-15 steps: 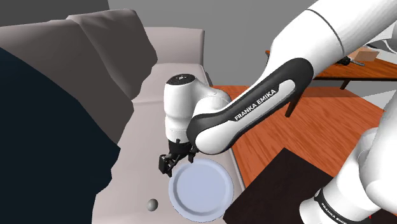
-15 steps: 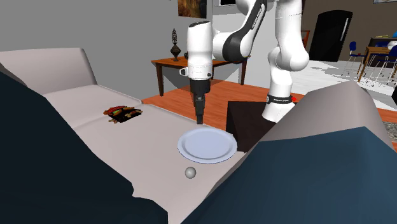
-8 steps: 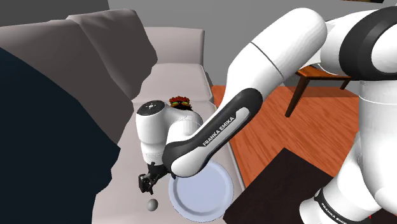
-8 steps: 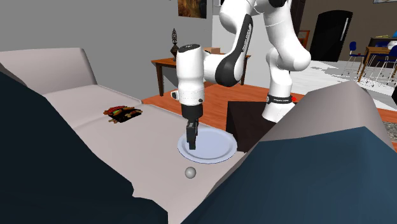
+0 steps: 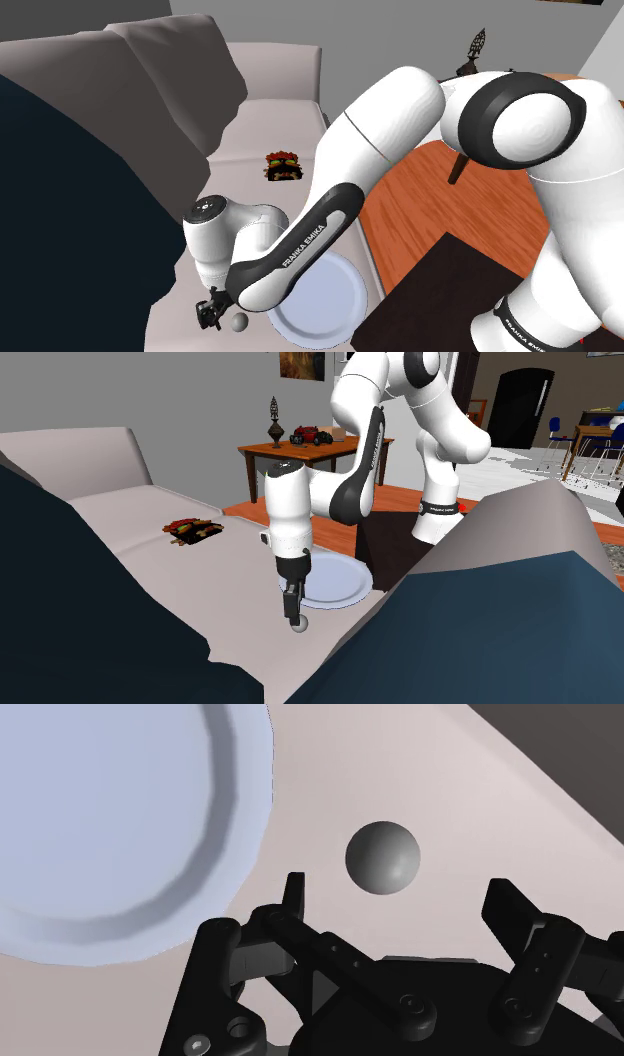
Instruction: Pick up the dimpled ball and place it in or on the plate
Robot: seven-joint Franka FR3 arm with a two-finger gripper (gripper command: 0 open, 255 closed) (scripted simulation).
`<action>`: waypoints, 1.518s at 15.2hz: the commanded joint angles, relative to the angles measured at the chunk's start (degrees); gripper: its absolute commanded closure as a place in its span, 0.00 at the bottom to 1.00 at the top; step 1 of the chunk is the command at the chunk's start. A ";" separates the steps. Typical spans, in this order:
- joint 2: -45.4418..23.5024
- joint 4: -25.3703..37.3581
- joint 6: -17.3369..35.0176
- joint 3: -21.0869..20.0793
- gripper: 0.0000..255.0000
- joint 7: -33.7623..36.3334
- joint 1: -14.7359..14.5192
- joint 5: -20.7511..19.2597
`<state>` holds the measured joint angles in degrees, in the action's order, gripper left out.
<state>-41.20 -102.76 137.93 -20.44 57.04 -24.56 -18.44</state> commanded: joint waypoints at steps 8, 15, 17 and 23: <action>-4.06 1.12 2.93 1.44 0.00 1.00 -1.26 -1.40; -4.05 1.12 2.92 1.44 1.00 1.00 -1.26 -1.40; -4.05 1.12 2.92 1.44 1.00 1.00 -1.26 -1.40; -4.06 1.12 2.93 1.44 1.00 1.00 -1.26 -1.40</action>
<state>-45.25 -101.64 140.86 -19.01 58.03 -25.83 -19.84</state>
